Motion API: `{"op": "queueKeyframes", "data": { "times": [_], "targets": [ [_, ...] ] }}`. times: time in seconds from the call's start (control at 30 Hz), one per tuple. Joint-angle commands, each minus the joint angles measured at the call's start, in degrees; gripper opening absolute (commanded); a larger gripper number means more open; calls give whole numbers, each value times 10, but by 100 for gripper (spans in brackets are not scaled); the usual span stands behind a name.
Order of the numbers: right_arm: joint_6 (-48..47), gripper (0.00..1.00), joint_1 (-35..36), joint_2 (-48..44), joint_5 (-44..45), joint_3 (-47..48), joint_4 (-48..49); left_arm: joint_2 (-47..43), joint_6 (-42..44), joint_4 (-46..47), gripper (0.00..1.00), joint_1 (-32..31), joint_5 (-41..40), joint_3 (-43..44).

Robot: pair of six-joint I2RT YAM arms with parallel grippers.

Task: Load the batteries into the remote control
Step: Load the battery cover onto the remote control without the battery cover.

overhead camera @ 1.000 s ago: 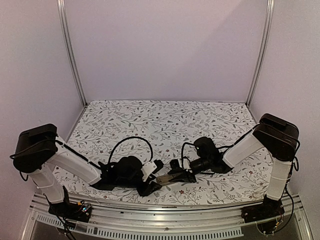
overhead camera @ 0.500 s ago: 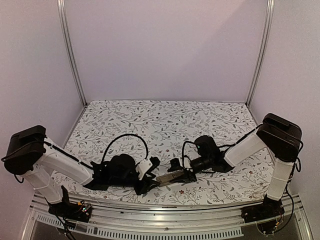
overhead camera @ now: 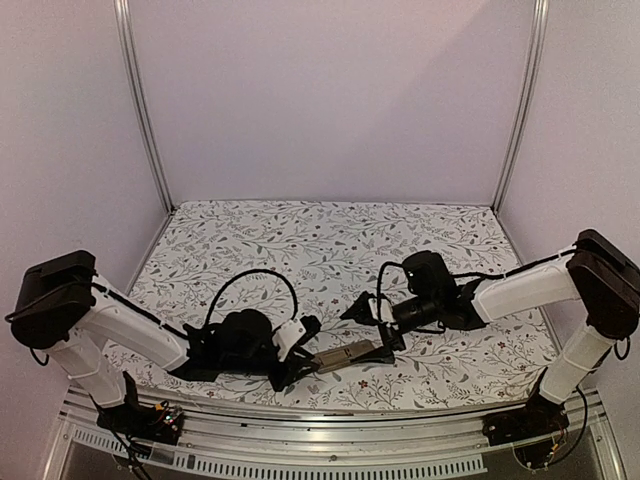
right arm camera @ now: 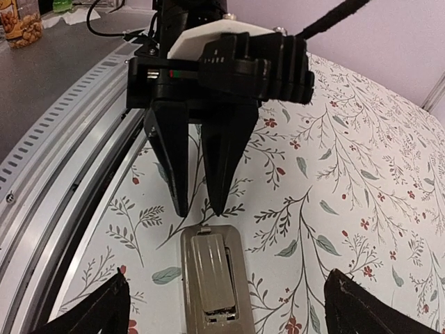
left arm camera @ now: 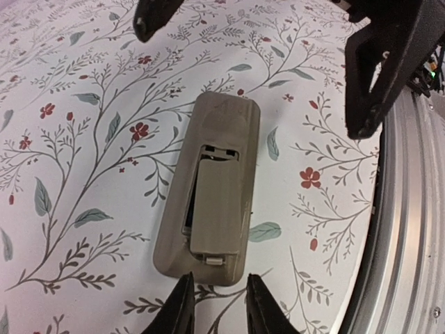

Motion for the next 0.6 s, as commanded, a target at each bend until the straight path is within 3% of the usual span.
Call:
{"op": "queueKeyframes", "data": {
  "times": [0.0, 0.17, 0.57],
  "targets": [
    [-63, 95, -4, 9, 72, 30, -160, 26, 10, 13, 25, 3, 0, 8],
    [-84, 92, -5, 38, 128, 40, -176, 39, 14, 30, 23, 3, -7, 9],
    [-108, 82, -11, 101, 131, 70, -183, 53, 26, 36, 21, 4, -1, 15]
  ]
}}
